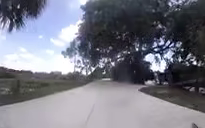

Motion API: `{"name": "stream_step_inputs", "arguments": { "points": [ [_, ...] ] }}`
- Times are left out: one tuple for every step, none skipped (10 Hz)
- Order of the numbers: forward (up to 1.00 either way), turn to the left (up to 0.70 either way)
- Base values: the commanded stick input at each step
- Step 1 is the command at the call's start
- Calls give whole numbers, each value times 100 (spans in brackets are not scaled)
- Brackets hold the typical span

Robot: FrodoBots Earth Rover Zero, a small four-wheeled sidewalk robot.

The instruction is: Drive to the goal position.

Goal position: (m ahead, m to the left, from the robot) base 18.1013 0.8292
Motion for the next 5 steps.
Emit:
{"name": "stream_step_inputs", "arguments": {
  "points": [
    [85,0],
    [85,0],
    [85,0],
    [85,0],
    [85,0]
  ]
}}
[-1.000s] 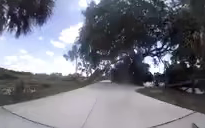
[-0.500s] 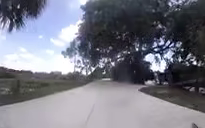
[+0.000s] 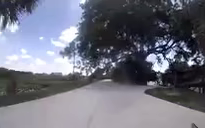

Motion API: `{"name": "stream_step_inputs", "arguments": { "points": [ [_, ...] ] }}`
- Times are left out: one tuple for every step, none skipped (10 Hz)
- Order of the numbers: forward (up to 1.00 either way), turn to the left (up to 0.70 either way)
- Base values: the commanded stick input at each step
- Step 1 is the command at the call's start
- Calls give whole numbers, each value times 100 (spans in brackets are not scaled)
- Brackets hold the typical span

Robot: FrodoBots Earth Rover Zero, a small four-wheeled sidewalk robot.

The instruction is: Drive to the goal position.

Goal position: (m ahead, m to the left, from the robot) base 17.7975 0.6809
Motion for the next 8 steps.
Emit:
{"name": "stream_step_inputs", "arguments": {
  "points": [
    [85,0],
    [85,0],
    [85,0],
    [85,0],
    [85,0],
    [85,0],
    [85,0],
    [85,0]
  ]
}}
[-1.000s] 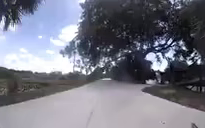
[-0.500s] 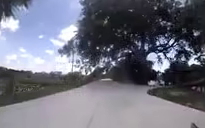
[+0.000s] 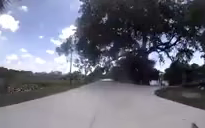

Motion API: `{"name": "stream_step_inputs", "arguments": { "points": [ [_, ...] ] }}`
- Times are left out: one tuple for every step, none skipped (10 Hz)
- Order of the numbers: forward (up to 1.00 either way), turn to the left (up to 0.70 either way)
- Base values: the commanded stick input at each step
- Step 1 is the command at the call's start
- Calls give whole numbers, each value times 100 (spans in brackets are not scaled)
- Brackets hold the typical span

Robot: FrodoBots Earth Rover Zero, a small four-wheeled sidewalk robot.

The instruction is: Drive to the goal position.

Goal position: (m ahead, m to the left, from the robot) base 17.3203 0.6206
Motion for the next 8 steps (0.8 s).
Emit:
{"name": "stream_step_inputs", "arguments": {
  "points": [
    [85,0],
    [85,0],
    [85,0],
    [85,0],
    [85,0],
    [85,0],
    [85,0],
    [85,0]
  ]
}}
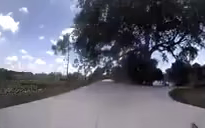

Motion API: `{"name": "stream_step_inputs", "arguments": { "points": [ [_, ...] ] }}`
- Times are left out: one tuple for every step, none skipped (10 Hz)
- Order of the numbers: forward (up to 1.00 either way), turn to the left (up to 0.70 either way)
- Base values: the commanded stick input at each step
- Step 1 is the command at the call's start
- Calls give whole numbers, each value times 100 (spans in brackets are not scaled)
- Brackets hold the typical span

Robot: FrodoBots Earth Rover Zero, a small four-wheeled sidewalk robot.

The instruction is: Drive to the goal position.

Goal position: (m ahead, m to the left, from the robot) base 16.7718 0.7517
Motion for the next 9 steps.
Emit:
{"name": "stream_step_inputs", "arguments": {
  "points": [
    [85,0],
    [85,0],
    [85,-1],
    [85,-26],
    [85,-34],
    [85,-17],
    [85,0],
    [85,0],
    [85,-1]
  ]
}}
